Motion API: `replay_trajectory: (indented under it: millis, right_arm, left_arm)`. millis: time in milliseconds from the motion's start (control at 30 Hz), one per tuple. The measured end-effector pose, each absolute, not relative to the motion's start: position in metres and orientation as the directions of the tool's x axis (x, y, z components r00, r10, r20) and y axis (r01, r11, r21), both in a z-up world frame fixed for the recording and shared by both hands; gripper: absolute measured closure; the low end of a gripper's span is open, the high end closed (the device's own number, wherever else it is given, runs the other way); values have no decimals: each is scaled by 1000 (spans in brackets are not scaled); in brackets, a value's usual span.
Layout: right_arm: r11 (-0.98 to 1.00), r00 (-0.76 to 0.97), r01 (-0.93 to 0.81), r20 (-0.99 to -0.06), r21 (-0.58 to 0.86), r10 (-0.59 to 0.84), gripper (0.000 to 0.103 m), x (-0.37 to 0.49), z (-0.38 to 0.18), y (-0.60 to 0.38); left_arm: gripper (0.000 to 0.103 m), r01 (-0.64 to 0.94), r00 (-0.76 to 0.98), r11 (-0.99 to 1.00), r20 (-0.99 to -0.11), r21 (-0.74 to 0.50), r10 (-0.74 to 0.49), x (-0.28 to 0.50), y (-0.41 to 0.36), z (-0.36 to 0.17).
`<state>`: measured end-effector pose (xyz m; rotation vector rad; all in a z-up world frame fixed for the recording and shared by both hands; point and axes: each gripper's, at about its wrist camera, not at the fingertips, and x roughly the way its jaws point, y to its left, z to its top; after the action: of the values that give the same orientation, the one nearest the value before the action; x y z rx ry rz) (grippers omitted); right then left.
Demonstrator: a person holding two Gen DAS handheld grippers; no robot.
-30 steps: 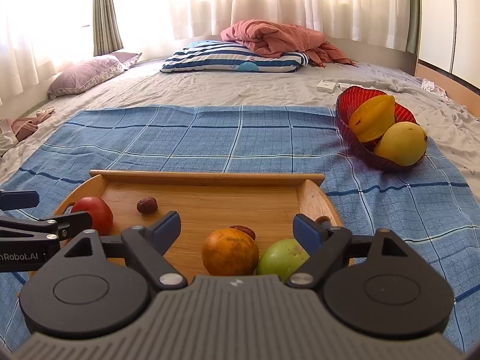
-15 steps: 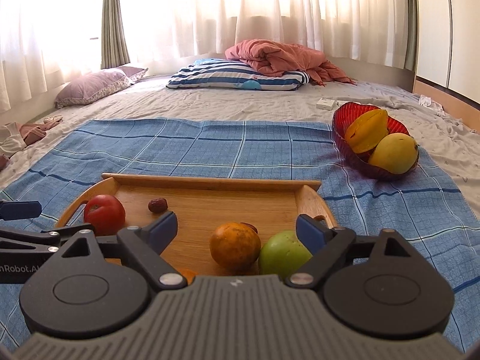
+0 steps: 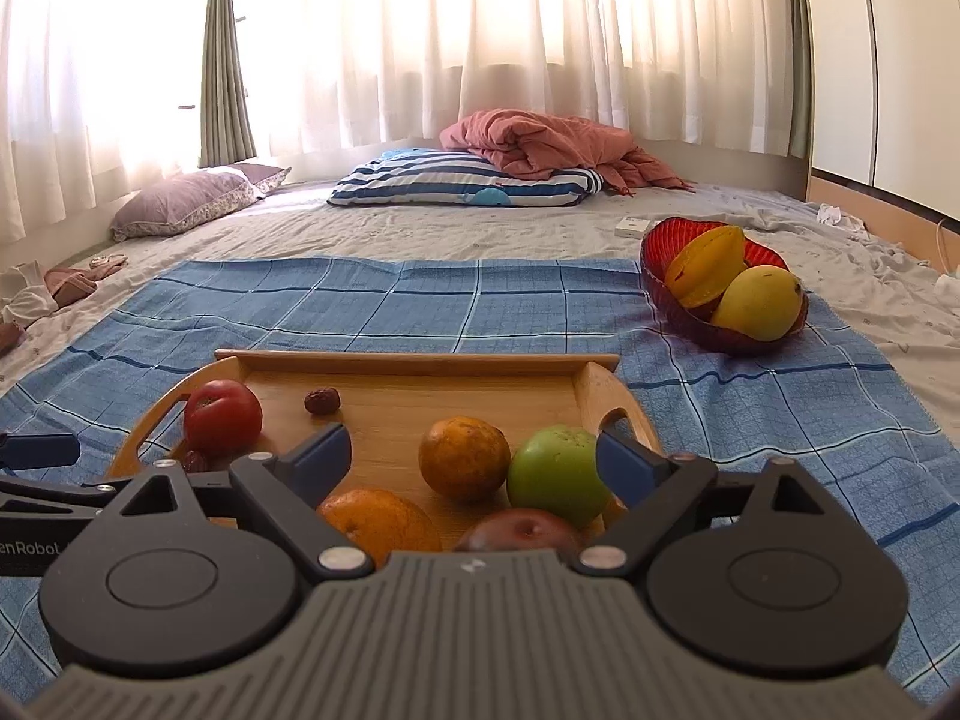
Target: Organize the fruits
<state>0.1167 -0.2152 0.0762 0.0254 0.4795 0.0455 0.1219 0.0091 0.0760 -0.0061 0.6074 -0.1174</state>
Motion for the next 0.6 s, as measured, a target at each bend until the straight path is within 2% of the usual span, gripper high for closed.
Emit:
replay_trajectory:
  millis: [600]
  right_arm:
    - [1000, 912, -23, -409, -7, 18, 5, 61, 50, -208]
  left_arm:
    - [8, 88, 825, 996, -559, -23, -86, 77, 10, 47]
